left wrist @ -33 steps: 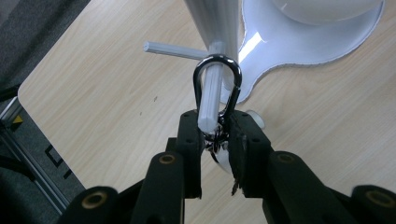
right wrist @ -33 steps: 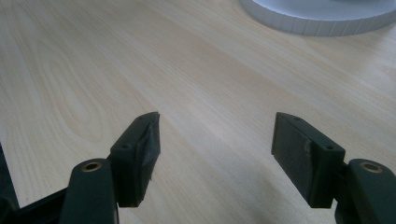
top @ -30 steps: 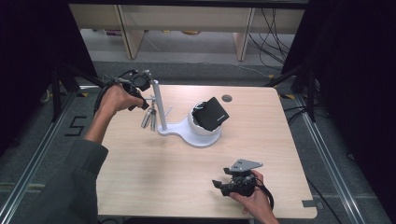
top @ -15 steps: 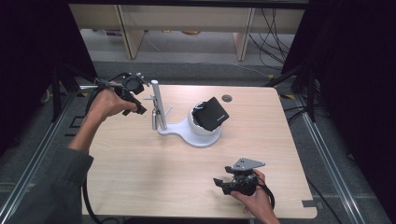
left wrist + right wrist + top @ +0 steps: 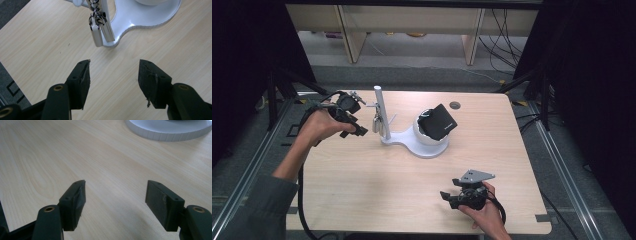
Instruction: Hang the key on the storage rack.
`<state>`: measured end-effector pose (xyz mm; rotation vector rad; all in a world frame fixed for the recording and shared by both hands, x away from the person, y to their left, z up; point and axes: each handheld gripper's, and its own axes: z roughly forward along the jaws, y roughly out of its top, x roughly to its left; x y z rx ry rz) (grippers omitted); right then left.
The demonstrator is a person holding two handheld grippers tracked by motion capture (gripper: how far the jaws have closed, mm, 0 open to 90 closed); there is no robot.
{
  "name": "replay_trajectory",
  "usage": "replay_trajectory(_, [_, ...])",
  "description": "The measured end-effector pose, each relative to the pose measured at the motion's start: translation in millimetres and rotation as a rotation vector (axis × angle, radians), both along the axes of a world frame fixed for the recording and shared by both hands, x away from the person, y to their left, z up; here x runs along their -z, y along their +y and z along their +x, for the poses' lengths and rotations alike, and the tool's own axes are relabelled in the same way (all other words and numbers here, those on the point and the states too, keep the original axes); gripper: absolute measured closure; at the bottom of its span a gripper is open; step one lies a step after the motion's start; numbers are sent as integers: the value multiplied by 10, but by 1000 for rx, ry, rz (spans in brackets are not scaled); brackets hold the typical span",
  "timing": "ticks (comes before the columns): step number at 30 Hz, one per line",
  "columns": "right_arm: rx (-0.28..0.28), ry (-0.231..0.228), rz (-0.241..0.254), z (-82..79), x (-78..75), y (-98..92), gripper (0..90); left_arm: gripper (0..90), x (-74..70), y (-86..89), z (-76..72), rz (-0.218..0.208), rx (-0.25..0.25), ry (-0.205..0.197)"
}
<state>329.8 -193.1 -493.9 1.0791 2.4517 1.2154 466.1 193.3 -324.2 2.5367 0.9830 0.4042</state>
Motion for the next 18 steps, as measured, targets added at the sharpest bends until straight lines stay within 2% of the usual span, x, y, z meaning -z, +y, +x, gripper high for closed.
replay_trajectory(7, [4,-3,3,2,1,-3,337,369,192,60,-60,-50,-8,-22])
replay_trajectory(10, [1,-3,-2,-2,3,-2,336,362,273,86,-88,-64,1,-18])
replay_trajectory(12, [18,22,7,-17,0,10,337,355,358,119,-133,-93,6,-15])
replay_trajectory(13, [4,-1,-3,4,6,0,337,350,380,138,-142,-89,12,-14])
replay_trajectory(18, [3,4,-3,3,7,2,336,326,536,193,-244,-118,6,-12])
